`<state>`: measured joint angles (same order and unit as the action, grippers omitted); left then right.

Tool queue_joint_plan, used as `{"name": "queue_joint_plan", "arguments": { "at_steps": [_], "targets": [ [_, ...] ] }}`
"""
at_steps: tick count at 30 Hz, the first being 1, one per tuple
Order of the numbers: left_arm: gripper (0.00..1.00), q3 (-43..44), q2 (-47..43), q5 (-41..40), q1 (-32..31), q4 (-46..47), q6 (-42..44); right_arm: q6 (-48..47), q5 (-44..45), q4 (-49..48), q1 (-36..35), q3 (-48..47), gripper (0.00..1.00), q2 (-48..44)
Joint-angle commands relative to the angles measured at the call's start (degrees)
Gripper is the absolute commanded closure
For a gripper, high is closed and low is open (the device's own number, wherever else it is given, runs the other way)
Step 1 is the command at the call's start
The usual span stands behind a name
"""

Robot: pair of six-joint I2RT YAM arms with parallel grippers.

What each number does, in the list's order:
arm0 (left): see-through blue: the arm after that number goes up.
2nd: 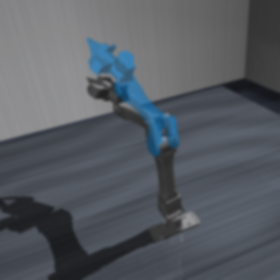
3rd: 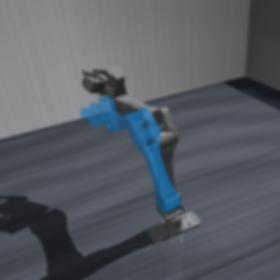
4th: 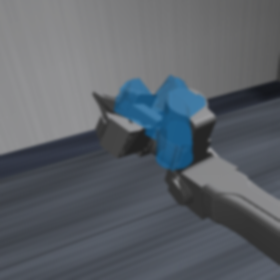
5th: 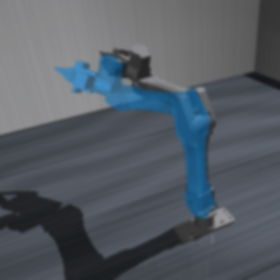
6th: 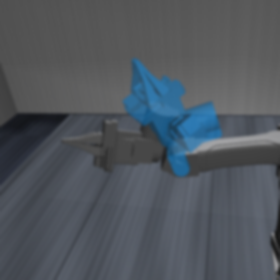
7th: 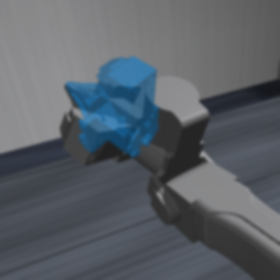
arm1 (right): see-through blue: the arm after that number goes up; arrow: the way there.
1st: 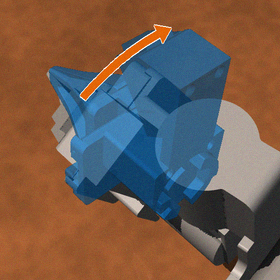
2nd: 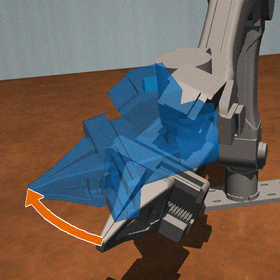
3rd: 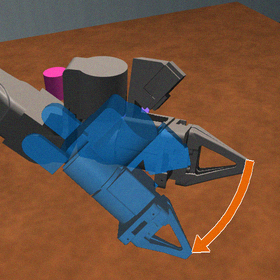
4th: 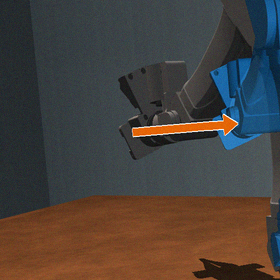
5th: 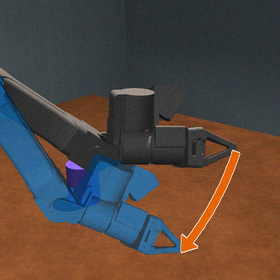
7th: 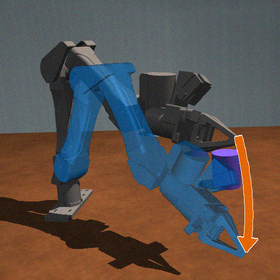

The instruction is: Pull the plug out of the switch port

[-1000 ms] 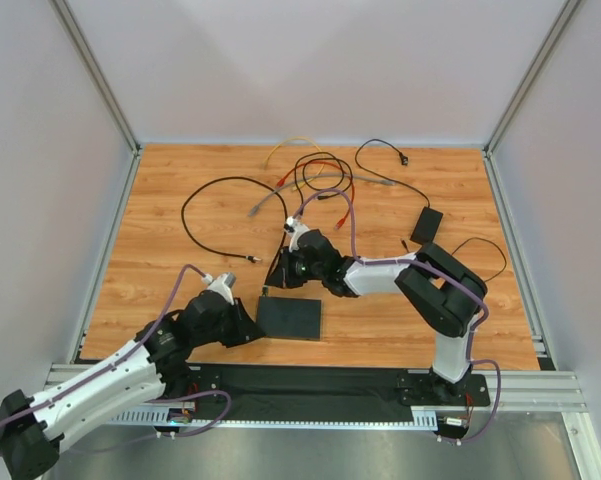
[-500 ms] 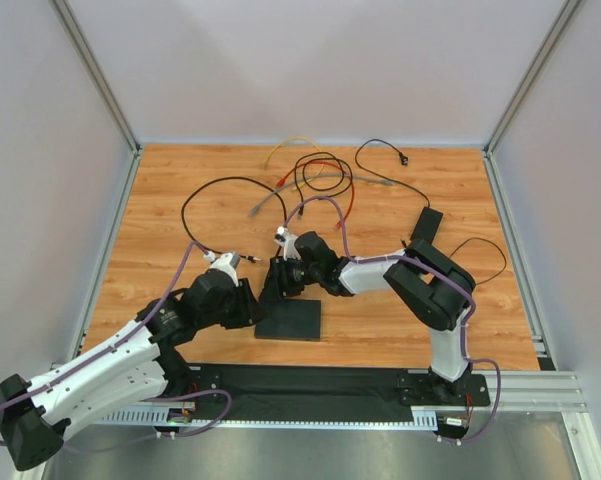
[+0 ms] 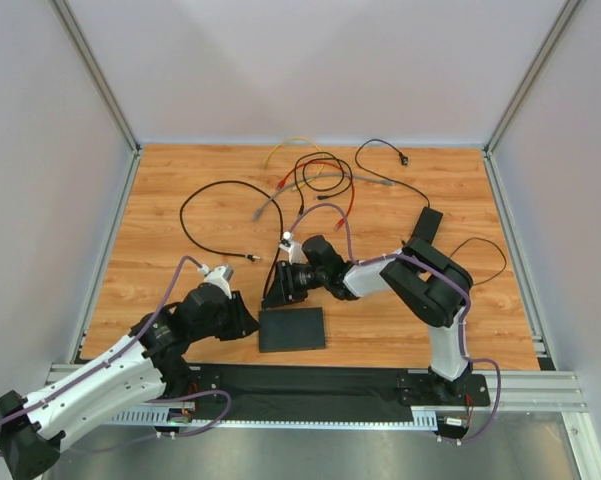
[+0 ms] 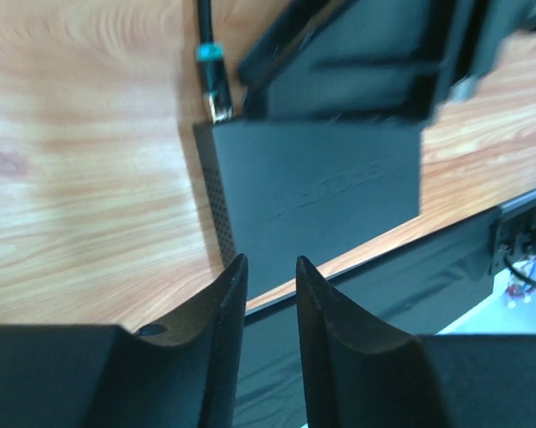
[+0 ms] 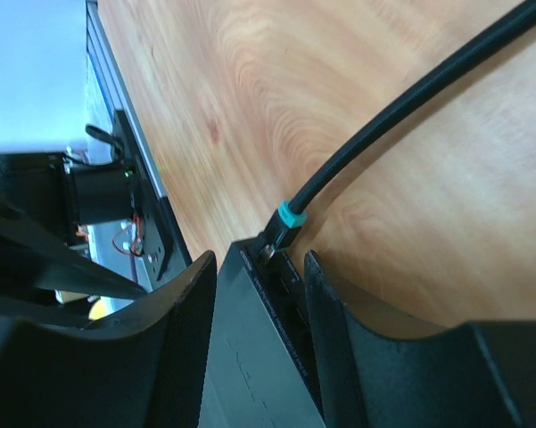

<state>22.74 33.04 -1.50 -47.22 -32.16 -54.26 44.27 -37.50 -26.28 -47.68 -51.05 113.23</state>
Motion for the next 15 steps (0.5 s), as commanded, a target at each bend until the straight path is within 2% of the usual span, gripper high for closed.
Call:
{"name": "queue_joint_plan", "arguments": {
  "at_steps": [1,4,6,11,15],
  "targets": [
    [0.65,-2.3,2.2,4.6,0.1,5.9,-1.6,1.7,0.5,1.4,0.7,-3.0,0.54,0.1],
    [0.68,-3.4,5.2,6.3,0.2,10.2,-2.1,1.5,-0.6,3.1,0.7,-3.9,0.56,1.3],
    [0.70,-3.9,6.9,6.7,0.2,12.6,-2.7,1.4,-1.5,3.6,0.7,-4.3,0.61,2.2],
    [0.71,-5.7,9.8,8.2,0.2,17.7,-3.9,1.2,-3.6,3.3,0.5,-4.6,0.63,4.7],
    [0.72,-6.2,13.0,8.4,0.2,18.3,-4.9,1.9,-3.8,3.1,0.3,-4.9,0.65,5.9]
  ]
}}
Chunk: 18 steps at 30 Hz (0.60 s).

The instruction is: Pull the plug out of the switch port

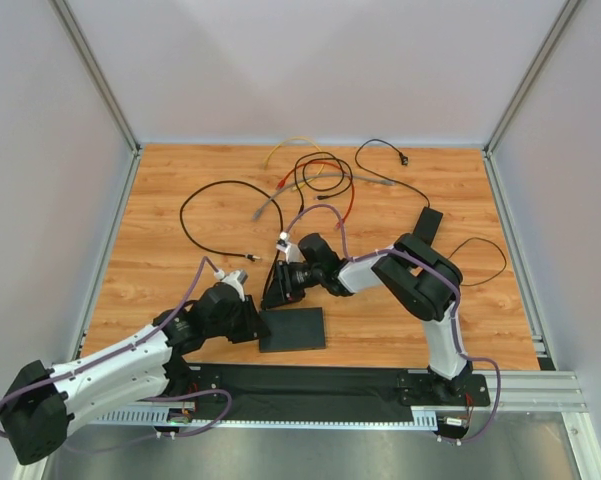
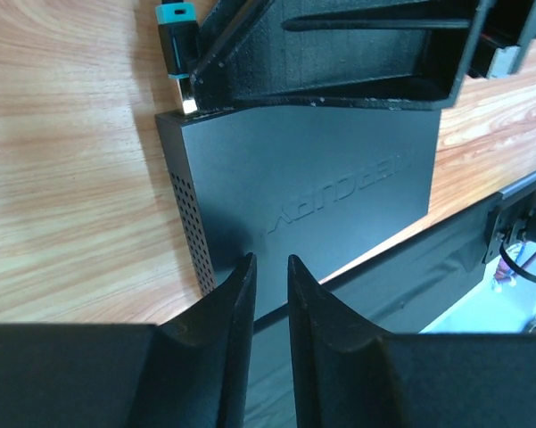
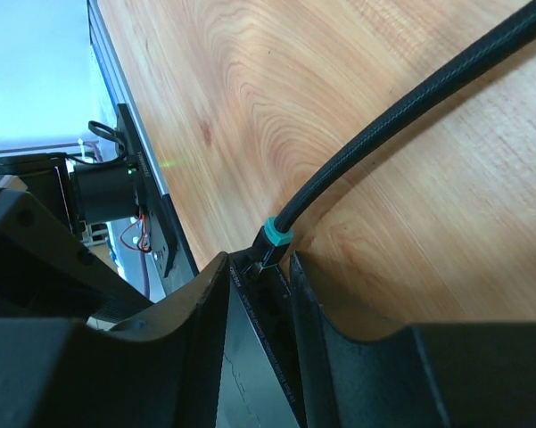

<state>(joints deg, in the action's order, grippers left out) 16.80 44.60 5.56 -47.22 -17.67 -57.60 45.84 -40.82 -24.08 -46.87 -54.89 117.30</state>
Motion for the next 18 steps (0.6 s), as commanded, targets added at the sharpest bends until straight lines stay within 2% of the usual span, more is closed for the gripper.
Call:
{"name": "queue_joint_plan", "arguments": {
  "at_steps": [1,5,8,11,12,15,16,17,18],
  "targets": [
    [0.73,-0.5,1.7,1.1,0.2,3.6,-1.8,0.4,-0.8,0.7,-0.7,-1.3,0.65,2.0],
    [0.75,-2.1,2.0,0.1,0.2,1.9,-3.9,0.9,-2.1,0.0,-1.6,-1.5,0.70,2.7],
    [0.75,-2.7,1.3,-0.6,0.2,0.3,-4.5,2.1,-2.1,-1.8,-2.0,-1.3,0.77,3.6],
    [0.75,-2.5,1.3,-1.2,0.2,-1.6,-4.6,3.1,-0.8,-2.7,-2.0,-2.1,1.00,4.8],
    [0.76,-2.4,1.6,-1.4,0.2,-2.0,-4.5,4.2,0.1,-3.9,-2.0,-2.1,1.00,5.0],
    [0.82,-1.4,4.0,-2.0,0.2,-3.8,-4.4,4.8,8.2,-6.1,-2.3,-0.8,1.00,3.9],
    [0.84,-1.2,4.8,-2.0,0.2,-4.1,-4.3,3.0,17.0,-2.7,-3.5,-1.1,1.00,1.0],
    [0.88,-0.9,5.8,-1.9,0.2,-4.5,-4.0,-1.6,22.2,4.8,-4.4,-1.5,1.00,-0.6],
    [0.90,-0.7,7.6,-1.7,0.2,-4.4,-3.9,-2.8,27.1,6.7,-5.4,-1.4,1.00,-2.4]
  ]
}}
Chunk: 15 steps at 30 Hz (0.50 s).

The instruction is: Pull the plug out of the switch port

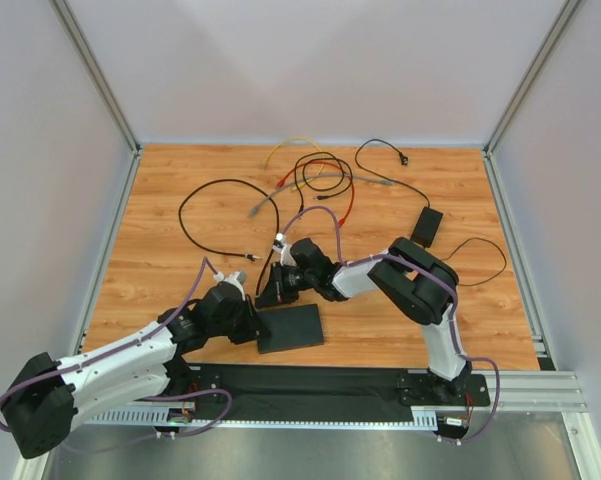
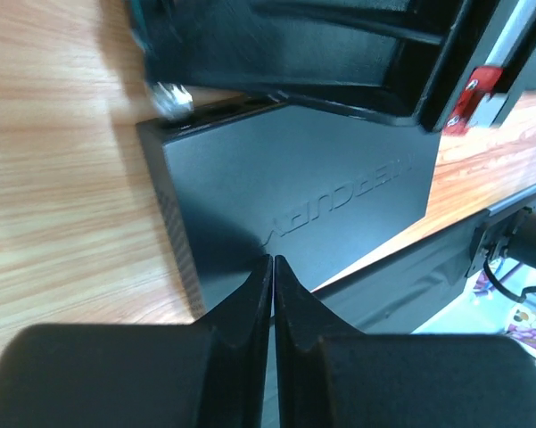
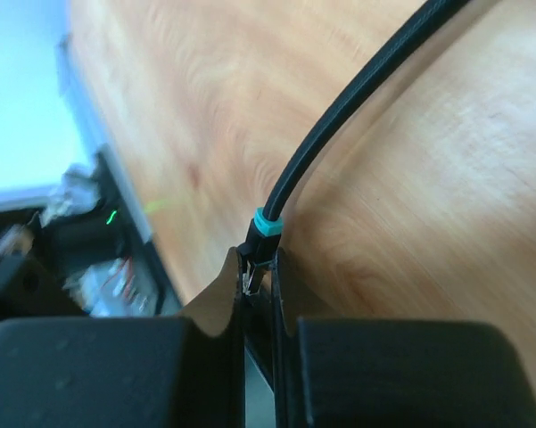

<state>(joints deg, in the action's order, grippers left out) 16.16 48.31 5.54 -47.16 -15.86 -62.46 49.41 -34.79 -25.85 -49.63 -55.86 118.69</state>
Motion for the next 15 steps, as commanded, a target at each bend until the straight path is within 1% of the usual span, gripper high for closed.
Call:
{"name": "queue_joint_plan", "arguments": {
  "at_steps": [1,4,5,7,8,9,10,11,12,13,15],
  "targets": [
    [0.91,-0.2,4.6,-1.2,0.1,-5.9,0.8,-7.0,27.3,9.2,-4.2,0.6,1.00,-6.9],
    [0.92,-0.7,6.8,-0.2,0.1,-3.5,0.6,-6.6,31.3,8.8,-5.6,2.7,1.00,-9.4],
    [0.92,-0.8,7.1,-0.1,0.1,-2.6,0.6,-6.4,31.4,8.6,-5.9,2.9,1.00,-9.5],
    [0.92,-0.7,7.4,0.2,0.1,-2.5,0.9,-4.3,27.9,6.2,-5.2,3.7,1.00,-8.3],
    [0.92,-0.6,7.1,0.2,0.1,-2.6,1.1,-2.4,22.3,-0.5,-4.5,5.6,1.00,-7.7],
    [0.92,-0.6,6.6,0.2,0.1,-2.8,1.1,-0.6,20.3,-4.0,-4.0,6.7,1.00,-6.6],
    [0.92,-0.6,6.3,-0.1,0.1,-2.9,1.3,1.2,18.3,-6.5,-3.1,7.2,1.00,-6.3],
    [0.92,-0.7,5.9,-0.2,0.1,-3.1,1.4,1.0,18.2,-7.0,-2.7,6.6,1.00,-6.5],
    [0.93,-0.9,5.0,-0.2,0.1,-3.1,1.5,0.2,18.6,-5.2,-2.5,5.8,1.00,-6.7],
    [0.93,-1.0,4.3,-0.1,0.1,-3.0,1.7,-2.5,20.0,-3.2,-2.0,4.9,1.00,-8.1],
    [0.93,-1.1,2.1,-0.1,0.1,-3.3,1.9,-5.9,21.3,3.2,-1.4,2.2,1.00,-10.1]
  ]
}}
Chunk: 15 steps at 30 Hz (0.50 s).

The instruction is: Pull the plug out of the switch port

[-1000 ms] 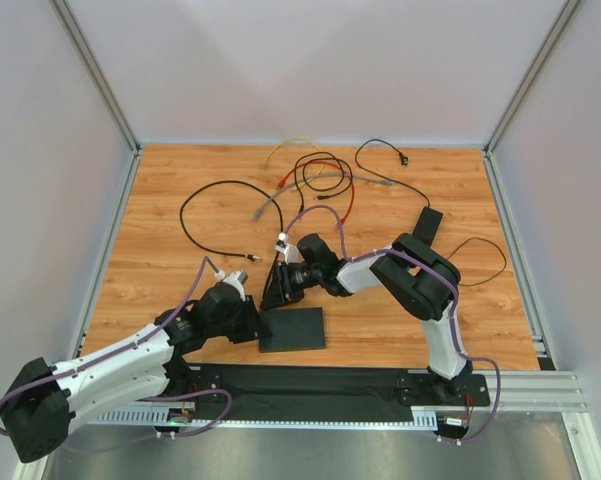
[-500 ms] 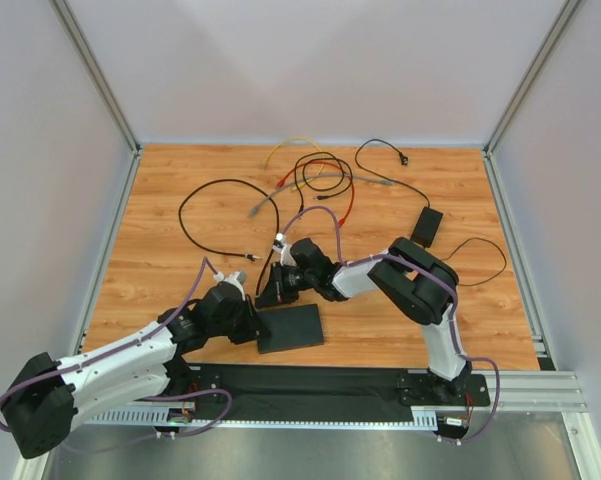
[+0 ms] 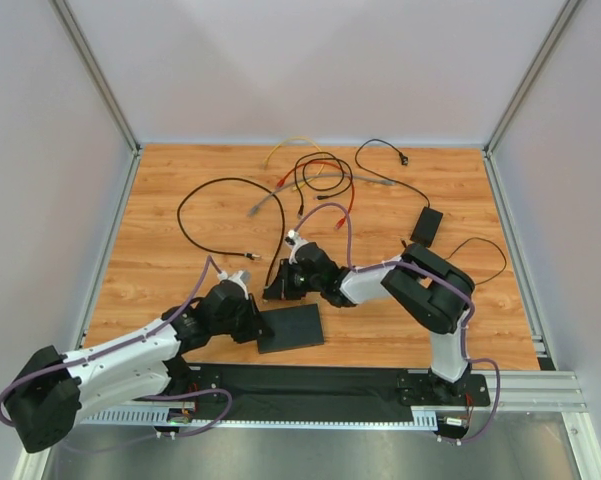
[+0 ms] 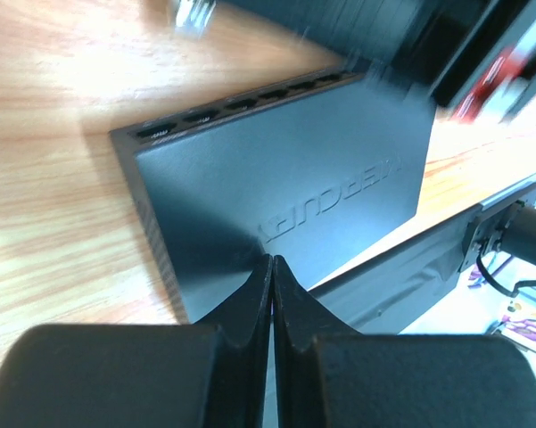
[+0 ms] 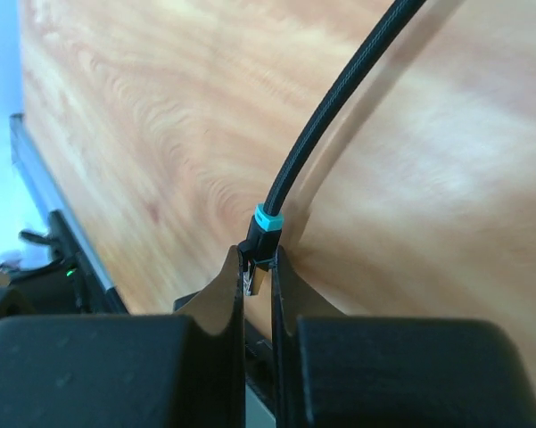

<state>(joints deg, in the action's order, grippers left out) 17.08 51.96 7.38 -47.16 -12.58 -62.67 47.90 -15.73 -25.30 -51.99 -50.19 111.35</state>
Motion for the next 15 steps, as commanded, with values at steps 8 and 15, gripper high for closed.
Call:
{"name": "queue_joint_plan", "arguments": {
  "at_steps": [8,15],
  "targets": [
    [0.80,3.1,-17.1,-7.2,0.1,-16.0,5.7,-23.4,22.6,27.8,2.2,-11.7,1.00,-16.8],
    [0.76,11.0,-20.2,-13.1,0.1,-23.2,9.7,-32.0,32.3,43.9,8.6,-30.8,1.00,-7.9]
  ]
}}
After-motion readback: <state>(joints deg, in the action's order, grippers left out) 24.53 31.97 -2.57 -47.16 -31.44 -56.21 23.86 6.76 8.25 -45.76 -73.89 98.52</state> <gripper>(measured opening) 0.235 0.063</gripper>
